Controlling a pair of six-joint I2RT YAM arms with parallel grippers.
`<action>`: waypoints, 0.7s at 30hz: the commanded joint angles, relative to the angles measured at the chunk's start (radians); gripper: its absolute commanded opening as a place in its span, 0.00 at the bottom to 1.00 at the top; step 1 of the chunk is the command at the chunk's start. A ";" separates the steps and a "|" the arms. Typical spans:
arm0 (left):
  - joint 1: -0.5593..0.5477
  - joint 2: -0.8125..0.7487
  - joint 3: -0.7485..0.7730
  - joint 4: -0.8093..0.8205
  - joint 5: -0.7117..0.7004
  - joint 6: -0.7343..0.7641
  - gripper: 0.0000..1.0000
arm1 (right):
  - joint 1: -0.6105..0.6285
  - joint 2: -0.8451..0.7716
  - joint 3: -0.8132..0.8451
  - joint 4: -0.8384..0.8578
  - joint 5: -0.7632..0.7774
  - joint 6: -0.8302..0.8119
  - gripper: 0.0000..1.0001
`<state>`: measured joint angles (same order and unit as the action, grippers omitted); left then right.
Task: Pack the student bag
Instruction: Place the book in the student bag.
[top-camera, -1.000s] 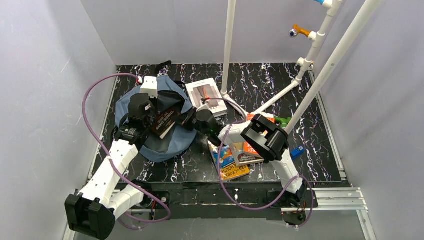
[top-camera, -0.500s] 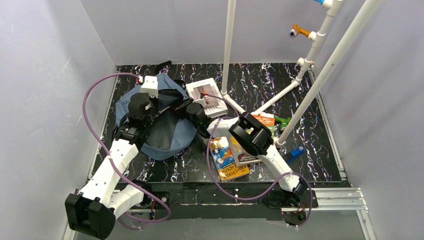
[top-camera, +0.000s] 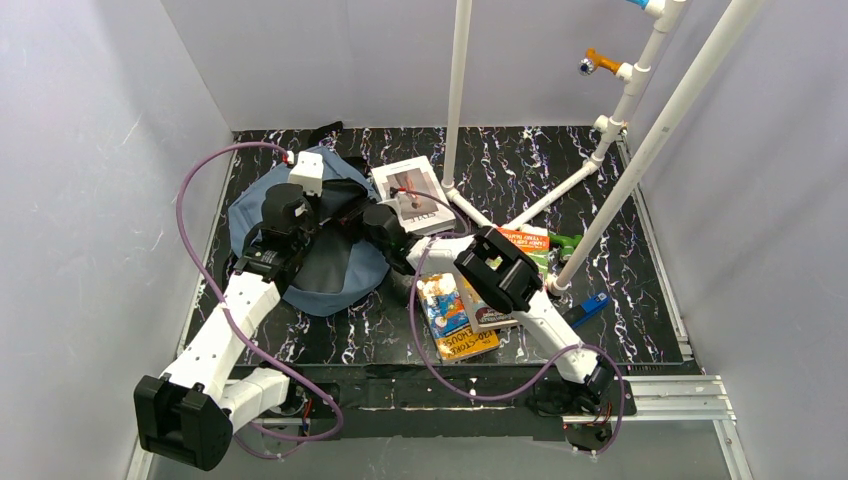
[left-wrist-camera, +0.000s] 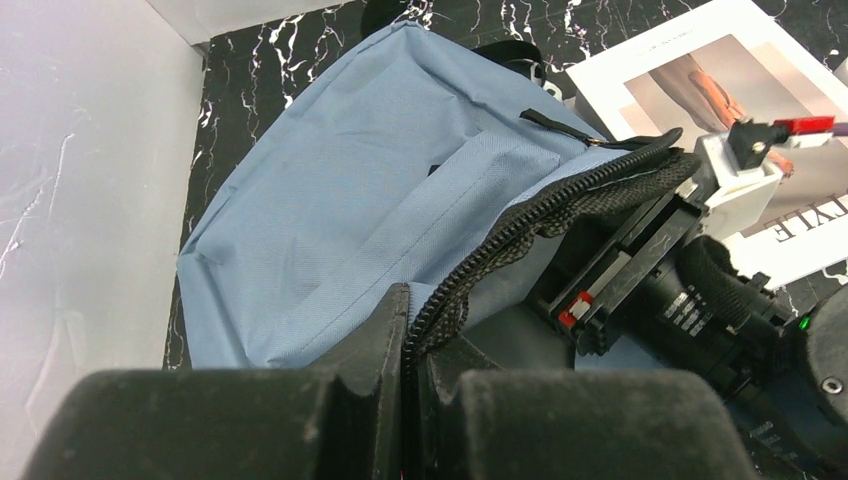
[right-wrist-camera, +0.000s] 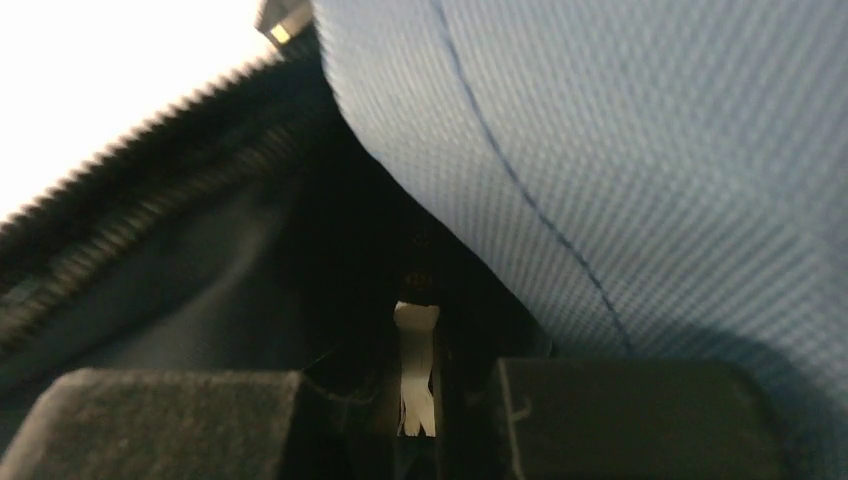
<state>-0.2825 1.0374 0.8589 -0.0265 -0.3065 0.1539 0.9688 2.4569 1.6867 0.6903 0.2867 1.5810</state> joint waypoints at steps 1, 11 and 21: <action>0.003 -0.026 0.023 0.054 -0.026 0.012 0.00 | 0.021 -0.007 0.029 0.083 -0.062 0.033 0.24; 0.002 -0.020 0.033 0.037 -0.018 -0.007 0.00 | -0.060 -0.301 -0.276 -0.460 -0.505 -0.696 0.77; 0.002 -0.019 0.051 -0.008 -0.006 -0.031 0.00 | -0.060 -0.777 -0.350 -1.254 -0.097 -1.256 0.97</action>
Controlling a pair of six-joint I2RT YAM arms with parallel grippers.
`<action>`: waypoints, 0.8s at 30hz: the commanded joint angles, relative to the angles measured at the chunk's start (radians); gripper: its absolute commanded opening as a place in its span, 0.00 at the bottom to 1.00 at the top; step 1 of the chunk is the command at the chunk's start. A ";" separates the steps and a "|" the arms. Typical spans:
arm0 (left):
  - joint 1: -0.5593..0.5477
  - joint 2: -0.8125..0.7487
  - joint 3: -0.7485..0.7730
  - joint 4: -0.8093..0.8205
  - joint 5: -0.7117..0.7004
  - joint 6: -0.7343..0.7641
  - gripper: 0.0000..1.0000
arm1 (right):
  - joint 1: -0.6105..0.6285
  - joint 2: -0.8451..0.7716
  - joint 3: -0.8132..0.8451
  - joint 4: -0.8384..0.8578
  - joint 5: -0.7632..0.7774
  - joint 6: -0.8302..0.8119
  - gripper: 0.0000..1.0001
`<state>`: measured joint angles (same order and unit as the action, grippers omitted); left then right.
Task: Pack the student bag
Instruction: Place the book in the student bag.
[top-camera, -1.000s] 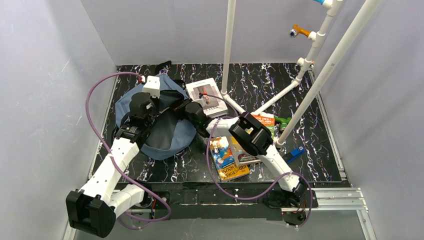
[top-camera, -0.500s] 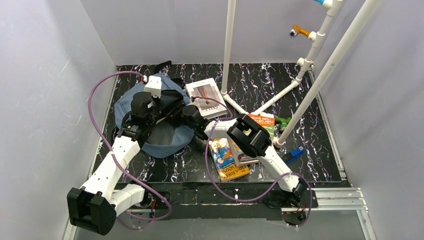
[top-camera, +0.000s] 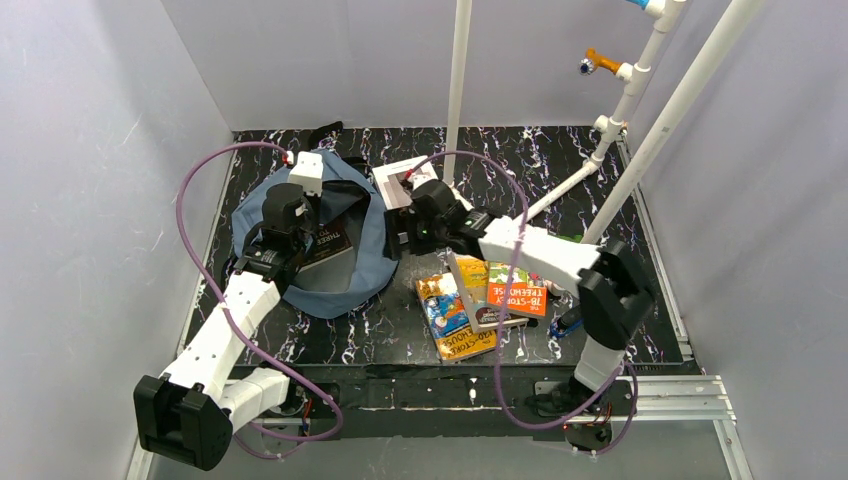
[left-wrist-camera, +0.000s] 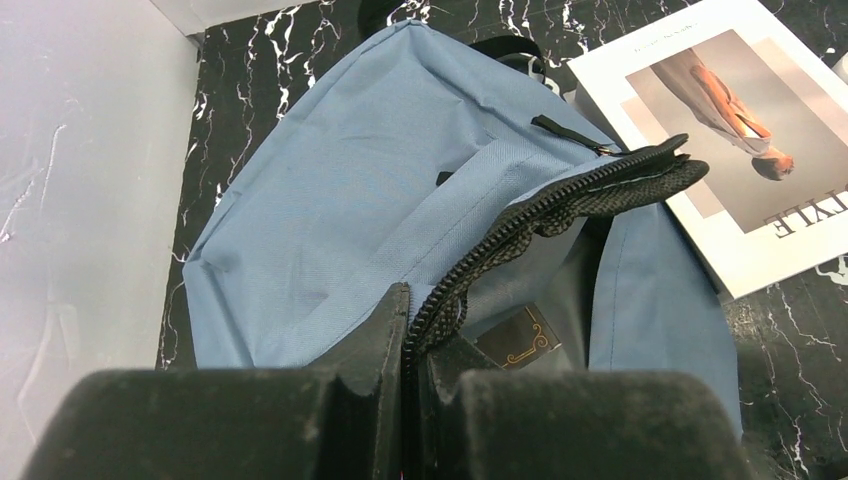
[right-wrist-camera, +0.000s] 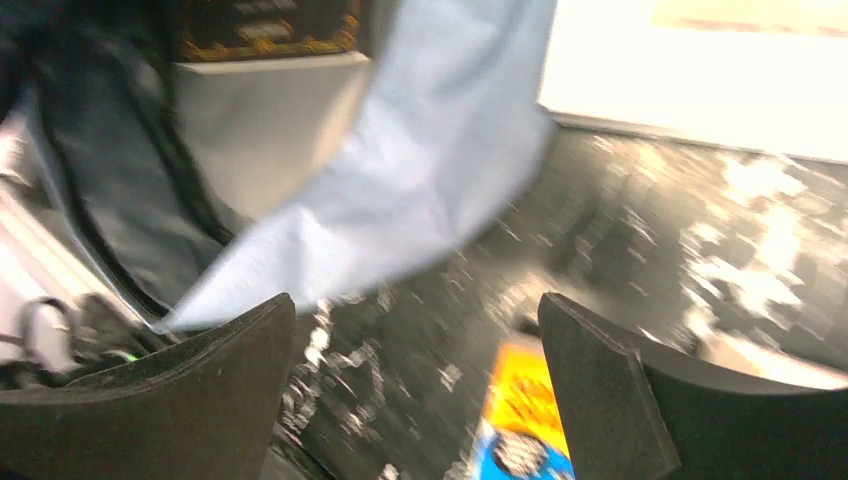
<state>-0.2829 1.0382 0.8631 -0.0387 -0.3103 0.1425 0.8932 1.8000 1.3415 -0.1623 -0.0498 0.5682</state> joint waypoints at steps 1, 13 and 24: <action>0.001 -0.022 0.047 0.005 -0.006 -0.020 0.00 | 0.016 -0.142 0.009 -0.494 0.428 -0.226 0.98; -0.048 -0.042 0.030 -0.032 -0.051 0.022 0.06 | -0.078 -0.125 0.006 -0.227 0.397 -0.240 0.98; -0.091 -0.060 0.194 -0.097 0.661 -0.790 0.86 | -0.266 -0.108 -0.024 -0.117 0.128 -0.201 0.98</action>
<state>-0.3706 0.8330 1.0389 -0.3359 -0.1898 -0.2413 0.7147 1.7527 1.3514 -0.3943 0.2329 0.3424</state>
